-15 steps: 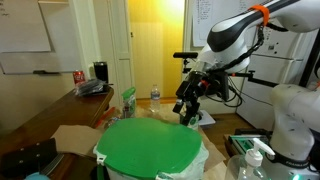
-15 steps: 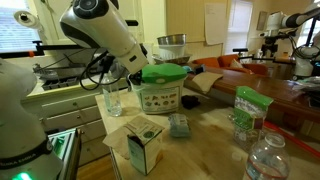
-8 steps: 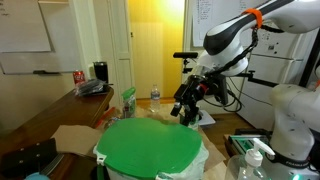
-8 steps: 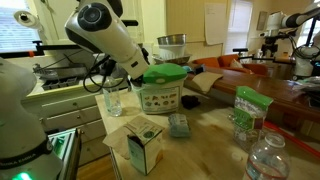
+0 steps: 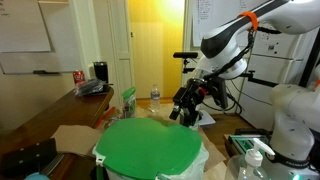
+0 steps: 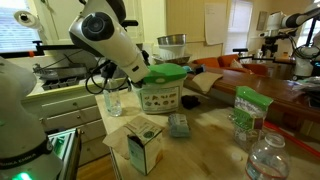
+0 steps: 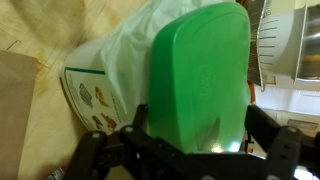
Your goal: Open the trash can
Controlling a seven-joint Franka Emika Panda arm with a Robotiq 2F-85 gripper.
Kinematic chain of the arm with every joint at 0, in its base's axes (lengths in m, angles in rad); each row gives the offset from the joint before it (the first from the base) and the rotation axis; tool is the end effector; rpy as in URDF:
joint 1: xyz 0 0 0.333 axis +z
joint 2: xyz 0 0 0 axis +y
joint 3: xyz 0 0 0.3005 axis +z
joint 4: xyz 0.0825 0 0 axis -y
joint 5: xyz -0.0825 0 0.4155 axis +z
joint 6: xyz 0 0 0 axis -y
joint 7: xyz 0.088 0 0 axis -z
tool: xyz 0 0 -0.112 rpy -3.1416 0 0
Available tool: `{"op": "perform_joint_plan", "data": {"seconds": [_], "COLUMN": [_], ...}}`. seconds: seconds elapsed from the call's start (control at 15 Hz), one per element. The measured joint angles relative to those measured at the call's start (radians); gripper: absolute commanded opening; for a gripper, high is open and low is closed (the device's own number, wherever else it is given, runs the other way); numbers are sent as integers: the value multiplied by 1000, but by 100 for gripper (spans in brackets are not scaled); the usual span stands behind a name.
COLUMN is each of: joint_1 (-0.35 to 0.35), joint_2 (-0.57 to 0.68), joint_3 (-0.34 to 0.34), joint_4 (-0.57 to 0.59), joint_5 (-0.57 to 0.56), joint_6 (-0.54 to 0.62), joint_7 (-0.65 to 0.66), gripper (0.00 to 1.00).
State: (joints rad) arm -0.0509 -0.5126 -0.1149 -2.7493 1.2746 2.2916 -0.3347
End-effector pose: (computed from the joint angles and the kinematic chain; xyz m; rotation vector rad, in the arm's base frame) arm 0.4066 -0.0377 0.3513 -2.0204 0.7555 -0.3079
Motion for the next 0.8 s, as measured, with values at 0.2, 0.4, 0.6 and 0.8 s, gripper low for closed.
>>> {"op": "perform_joint_plan", "data": {"seconds": [0.2, 0.4, 0.6, 0.8], "joint_1": [0, -2, -5, -10], "joint_2": [3, 1, -11, -28], "joint_3": [5, 10, 13, 17], "joint_4": [0, 2, 3, 6], "joint_5": [14, 14, 14, 14], "joint_6": [0, 0, 0, 0], "joint_7": [-10, -18, -26, -30], "gripper": [100, 100, 100, 100]}}
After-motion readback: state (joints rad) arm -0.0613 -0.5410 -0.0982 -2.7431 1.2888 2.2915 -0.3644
